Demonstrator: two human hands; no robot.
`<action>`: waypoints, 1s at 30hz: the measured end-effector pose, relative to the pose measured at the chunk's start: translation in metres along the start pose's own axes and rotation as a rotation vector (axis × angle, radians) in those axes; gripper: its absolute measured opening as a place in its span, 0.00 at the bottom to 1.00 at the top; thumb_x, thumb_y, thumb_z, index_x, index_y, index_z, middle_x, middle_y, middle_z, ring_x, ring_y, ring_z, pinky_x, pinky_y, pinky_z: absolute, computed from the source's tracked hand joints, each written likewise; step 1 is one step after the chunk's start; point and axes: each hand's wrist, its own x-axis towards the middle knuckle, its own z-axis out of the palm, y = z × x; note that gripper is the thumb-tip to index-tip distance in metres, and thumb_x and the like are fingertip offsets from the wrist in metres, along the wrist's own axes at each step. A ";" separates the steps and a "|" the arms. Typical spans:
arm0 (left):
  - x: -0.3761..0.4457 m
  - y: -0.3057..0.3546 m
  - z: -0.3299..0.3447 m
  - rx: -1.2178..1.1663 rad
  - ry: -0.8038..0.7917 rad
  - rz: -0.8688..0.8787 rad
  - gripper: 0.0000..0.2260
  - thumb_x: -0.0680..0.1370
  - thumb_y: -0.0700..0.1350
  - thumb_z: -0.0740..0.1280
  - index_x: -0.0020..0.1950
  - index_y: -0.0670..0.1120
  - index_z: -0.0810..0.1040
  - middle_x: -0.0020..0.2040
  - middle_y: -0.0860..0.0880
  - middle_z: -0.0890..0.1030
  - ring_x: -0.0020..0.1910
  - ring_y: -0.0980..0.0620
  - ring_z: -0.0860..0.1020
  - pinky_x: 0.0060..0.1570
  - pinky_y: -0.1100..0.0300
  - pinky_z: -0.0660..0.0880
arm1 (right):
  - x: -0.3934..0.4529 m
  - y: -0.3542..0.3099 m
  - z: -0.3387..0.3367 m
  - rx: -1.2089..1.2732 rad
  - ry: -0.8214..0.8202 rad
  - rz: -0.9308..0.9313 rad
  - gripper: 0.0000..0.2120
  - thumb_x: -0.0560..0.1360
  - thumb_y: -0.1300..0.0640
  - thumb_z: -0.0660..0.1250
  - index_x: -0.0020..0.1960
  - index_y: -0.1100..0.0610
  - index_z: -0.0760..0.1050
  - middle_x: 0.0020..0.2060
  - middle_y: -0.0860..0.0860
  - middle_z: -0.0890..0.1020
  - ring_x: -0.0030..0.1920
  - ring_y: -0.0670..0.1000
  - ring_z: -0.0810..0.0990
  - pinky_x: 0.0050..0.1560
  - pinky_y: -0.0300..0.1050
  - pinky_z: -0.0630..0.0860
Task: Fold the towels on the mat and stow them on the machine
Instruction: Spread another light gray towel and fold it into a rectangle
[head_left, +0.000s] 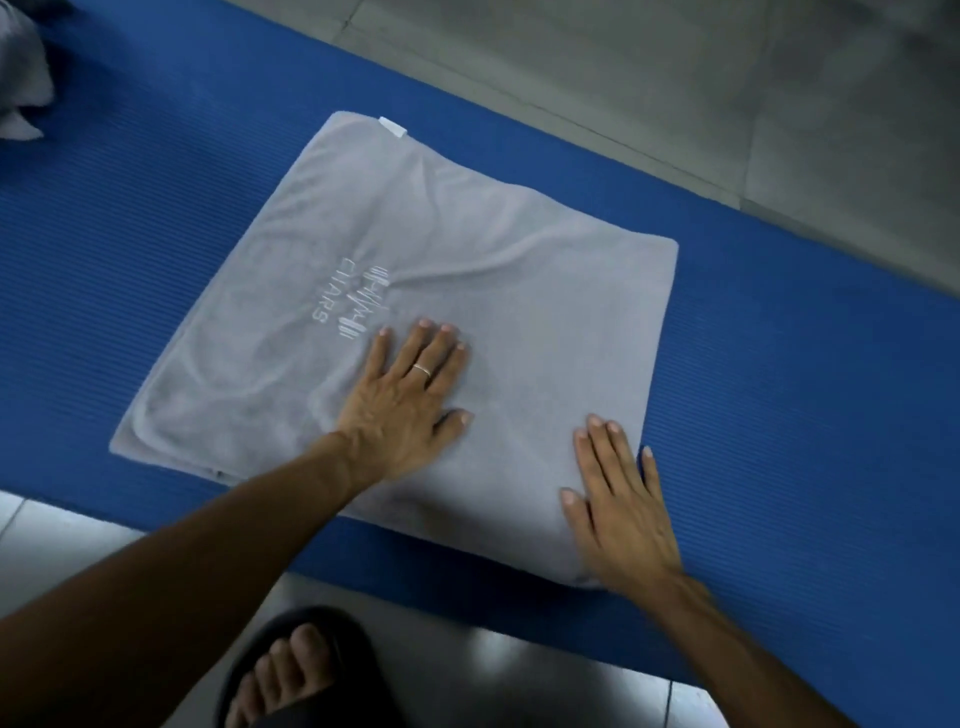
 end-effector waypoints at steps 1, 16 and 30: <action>0.000 0.006 -0.001 -0.008 -0.004 -0.015 0.31 0.76 0.57 0.54 0.74 0.40 0.66 0.74 0.39 0.65 0.75 0.38 0.61 0.69 0.35 0.59 | -0.014 0.008 0.000 0.000 -0.022 -0.012 0.30 0.81 0.45 0.48 0.79 0.56 0.52 0.79 0.51 0.52 0.79 0.51 0.49 0.75 0.57 0.48; 0.007 0.109 0.029 0.025 -0.055 0.177 0.37 0.78 0.69 0.47 0.78 0.45 0.57 0.78 0.44 0.56 0.78 0.43 0.52 0.73 0.39 0.49 | 0.119 0.077 -0.057 -0.129 -0.145 -0.432 0.30 0.80 0.41 0.40 0.80 0.49 0.47 0.79 0.48 0.45 0.79 0.50 0.44 0.77 0.54 0.46; -0.016 0.180 -0.001 -0.106 0.180 -0.067 0.23 0.80 0.59 0.55 0.65 0.45 0.75 0.64 0.44 0.76 0.63 0.44 0.74 0.61 0.49 0.72 | 0.143 0.114 -0.072 -0.020 -0.132 -0.764 0.24 0.82 0.50 0.50 0.74 0.60 0.63 0.76 0.58 0.61 0.76 0.58 0.59 0.74 0.59 0.56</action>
